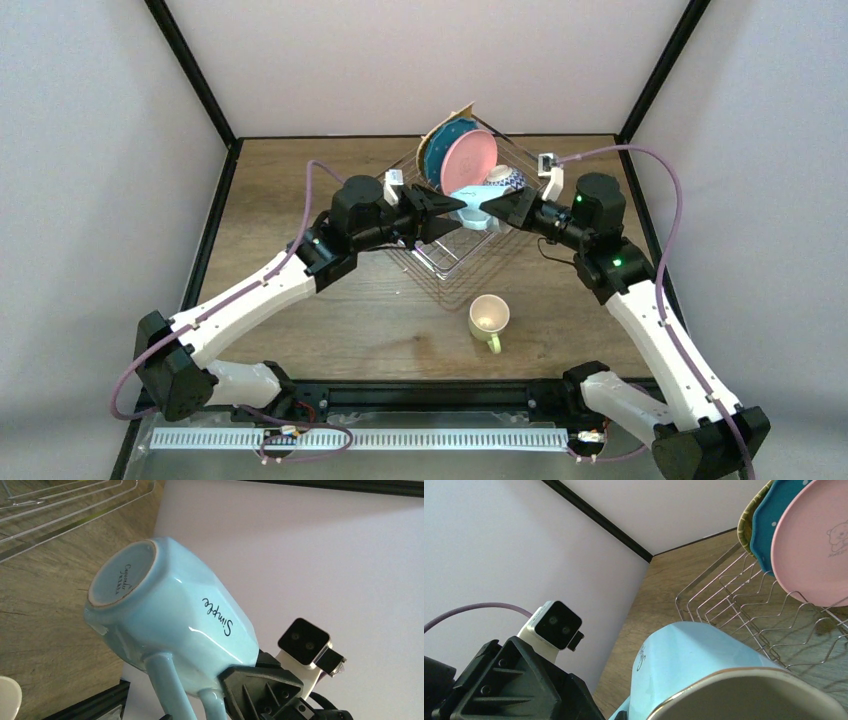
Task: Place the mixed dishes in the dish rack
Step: Pass from the right arm to the left
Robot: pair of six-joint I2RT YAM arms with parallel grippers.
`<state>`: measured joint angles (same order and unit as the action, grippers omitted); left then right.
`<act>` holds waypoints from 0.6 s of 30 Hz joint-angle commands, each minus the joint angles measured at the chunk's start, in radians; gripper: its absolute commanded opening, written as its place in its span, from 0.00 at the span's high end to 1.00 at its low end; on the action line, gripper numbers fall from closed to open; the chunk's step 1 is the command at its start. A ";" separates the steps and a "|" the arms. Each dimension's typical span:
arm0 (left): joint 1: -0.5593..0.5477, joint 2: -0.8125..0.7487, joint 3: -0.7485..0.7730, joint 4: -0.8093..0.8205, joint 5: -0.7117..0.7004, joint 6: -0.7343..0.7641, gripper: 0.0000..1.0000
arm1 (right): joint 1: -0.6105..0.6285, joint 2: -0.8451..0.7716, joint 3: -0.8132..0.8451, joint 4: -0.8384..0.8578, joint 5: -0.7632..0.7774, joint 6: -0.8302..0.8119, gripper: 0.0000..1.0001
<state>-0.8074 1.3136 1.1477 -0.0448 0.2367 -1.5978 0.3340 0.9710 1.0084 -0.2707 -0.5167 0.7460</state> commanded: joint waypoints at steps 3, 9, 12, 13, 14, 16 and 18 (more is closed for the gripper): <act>0.003 0.007 -0.022 0.067 0.039 -0.025 0.00 | 0.003 -0.036 -0.013 0.187 -0.080 0.047 0.99; 0.002 0.013 -0.037 0.088 0.054 -0.037 0.00 | 0.003 -0.025 -0.032 0.255 -0.120 0.082 0.99; 0.003 0.013 -0.045 0.102 0.053 -0.048 0.00 | 0.004 -0.019 -0.039 0.302 -0.142 0.099 0.99; 0.003 0.013 -0.046 0.108 0.053 -0.048 0.00 | 0.002 -0.020 -0.042 0.310 -0.147 0.105 0.99; 0.002 0.012 -0.047 0.114 0.053 -0.049 0.00 | 0.003 -0.021 -0.046 0.319 -0.154 0.110 0.99; 0.002 0.014 -0.047 0.124 0.055 -0.050 0.00 | 0.003 -0.025 -0.065 0.350 -0.169 0.134 0.99; 0.002 0.016 -0.051 0.136 0.058 -0.052 0.03 | 0.002 -0.026 -0.086 0.393 -0.187 0.165 0.99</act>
<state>-0.8066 1.3178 1.1141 0.0429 0.2783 -1.6421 0.3336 0.9642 0.9482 -0.0586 -0.6449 0.8486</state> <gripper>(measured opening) 0.992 0.068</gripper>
